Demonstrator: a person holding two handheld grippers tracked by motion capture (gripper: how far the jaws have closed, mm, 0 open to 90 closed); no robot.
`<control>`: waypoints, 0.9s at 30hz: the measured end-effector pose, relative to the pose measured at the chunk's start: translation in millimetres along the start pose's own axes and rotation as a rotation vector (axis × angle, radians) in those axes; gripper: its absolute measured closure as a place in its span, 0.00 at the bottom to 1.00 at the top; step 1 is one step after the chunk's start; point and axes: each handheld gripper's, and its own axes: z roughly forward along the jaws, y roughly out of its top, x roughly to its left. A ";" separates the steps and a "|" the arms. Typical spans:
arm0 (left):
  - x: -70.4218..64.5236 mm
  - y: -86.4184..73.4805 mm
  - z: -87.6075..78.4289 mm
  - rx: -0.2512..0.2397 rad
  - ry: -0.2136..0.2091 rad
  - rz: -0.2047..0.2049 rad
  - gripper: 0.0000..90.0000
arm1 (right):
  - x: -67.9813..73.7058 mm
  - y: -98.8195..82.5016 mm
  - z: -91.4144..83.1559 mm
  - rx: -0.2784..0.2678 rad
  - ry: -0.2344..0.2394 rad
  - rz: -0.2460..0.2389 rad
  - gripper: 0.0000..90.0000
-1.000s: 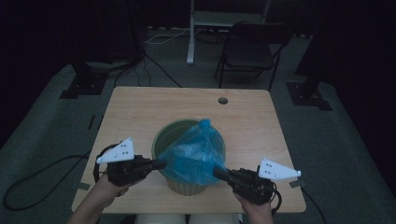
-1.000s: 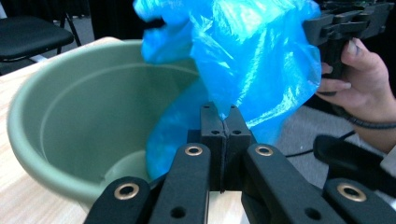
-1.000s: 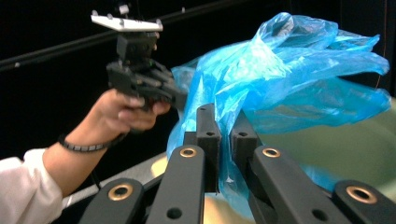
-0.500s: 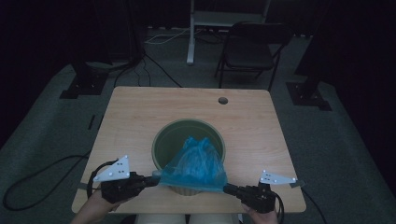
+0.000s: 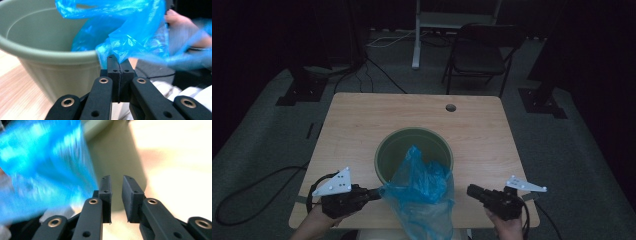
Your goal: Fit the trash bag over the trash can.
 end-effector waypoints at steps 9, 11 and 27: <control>-8.3 11.1 7.2 -0.002 -0.022 0.033 1.00 | 56.4 31.4 -1.2 -0.057 0.176 -0.101 0.59; -9.5 14.1 8.8 -0.007 -0.027 0.037 1.00 | 73.4 32.9 8.6 -0.023 0.225 -0.137 0.56; 13.1 14.6 -9.0 -0.029 0.052 -0.024 1.00 | 72.9 44.8 50.6 0.116 0.217 -0.244 0.98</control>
